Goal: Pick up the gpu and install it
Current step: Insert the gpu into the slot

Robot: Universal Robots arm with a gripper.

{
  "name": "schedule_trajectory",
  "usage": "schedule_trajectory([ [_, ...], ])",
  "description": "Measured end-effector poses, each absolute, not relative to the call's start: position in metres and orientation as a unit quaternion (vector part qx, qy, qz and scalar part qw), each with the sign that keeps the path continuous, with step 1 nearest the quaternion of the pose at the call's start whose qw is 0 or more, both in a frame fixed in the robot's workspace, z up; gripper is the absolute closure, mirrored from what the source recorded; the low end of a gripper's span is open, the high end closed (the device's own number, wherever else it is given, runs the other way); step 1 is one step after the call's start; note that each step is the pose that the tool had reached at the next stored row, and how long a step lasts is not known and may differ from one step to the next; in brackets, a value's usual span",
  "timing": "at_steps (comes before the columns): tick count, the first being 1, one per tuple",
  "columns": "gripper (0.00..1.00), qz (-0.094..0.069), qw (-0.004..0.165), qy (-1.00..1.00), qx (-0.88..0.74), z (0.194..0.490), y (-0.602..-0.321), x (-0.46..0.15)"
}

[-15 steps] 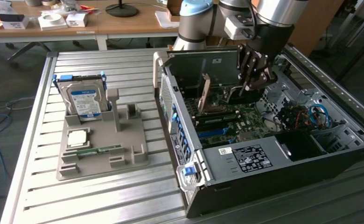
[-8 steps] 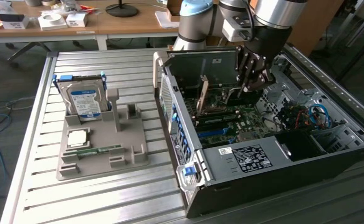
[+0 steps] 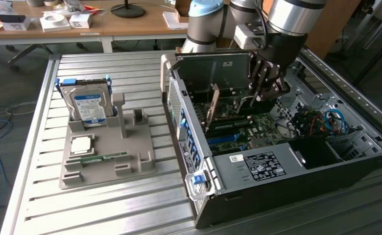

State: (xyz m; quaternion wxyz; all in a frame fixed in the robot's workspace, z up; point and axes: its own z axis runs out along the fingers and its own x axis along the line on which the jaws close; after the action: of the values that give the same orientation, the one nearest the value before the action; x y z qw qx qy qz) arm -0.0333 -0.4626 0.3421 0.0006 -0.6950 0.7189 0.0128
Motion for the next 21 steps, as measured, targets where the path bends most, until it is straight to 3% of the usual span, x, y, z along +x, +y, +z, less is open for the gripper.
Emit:
schedule_trajectory([
  [21,0.74,0.013,0.001,0.719,-0.695,0.319,-0.463,-0.045],
])
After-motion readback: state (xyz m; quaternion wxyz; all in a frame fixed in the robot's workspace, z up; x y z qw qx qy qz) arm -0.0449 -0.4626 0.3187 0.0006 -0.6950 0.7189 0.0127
